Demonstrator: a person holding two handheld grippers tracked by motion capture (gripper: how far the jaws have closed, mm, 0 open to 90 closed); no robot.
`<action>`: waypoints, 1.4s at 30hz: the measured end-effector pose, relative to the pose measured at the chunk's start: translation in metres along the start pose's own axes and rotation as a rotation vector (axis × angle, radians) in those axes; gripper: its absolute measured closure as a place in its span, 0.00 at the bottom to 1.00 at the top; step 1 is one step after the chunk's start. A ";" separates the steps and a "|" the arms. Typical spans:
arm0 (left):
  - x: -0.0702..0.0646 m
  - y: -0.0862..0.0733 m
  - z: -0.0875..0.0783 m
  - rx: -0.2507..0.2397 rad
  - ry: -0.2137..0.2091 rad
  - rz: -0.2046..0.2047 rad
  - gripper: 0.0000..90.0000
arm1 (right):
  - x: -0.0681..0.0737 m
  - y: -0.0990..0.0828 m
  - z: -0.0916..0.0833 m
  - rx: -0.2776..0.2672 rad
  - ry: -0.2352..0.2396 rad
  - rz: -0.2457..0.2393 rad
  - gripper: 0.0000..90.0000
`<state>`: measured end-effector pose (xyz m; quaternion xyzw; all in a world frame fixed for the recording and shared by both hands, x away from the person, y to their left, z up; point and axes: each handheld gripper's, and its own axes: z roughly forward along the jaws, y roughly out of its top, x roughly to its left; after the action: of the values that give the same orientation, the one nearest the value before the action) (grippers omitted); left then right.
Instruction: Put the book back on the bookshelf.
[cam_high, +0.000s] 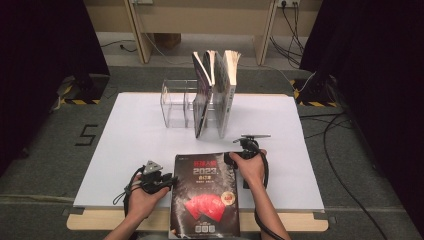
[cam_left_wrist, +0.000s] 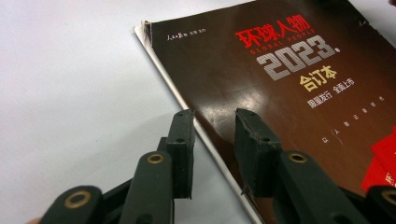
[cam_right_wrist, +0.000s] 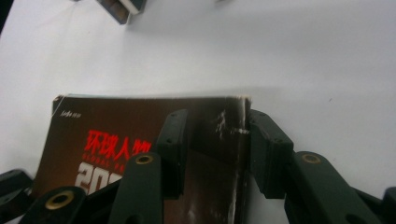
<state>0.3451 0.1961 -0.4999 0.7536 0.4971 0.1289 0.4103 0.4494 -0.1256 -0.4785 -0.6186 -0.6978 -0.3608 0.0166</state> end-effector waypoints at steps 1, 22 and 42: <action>0.000 0.000 0.000 0.001 0.002 0.000 0.75 | 0.000 0.000 0.000 0.000 0.000 0.000 0.68; -0.001 -0.001 0.000 -0.010 0.004 -0.006 0.76 | 0.008 0.002 -0.016 -0.010 0.051 -0.029 0.97; 0.001 0.009 -0.025 -0.174 -0.021 -0.040 0.60 | 0.048 -0.001 -0.050 -0.204 0.063 -0.152 0.97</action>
<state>0.3361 0.2076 -0.4778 0.7065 0.4944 0.1553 0.4820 0.4161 -0.1107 -0.4195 -0.5507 -0.7015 -0.4494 -0.0517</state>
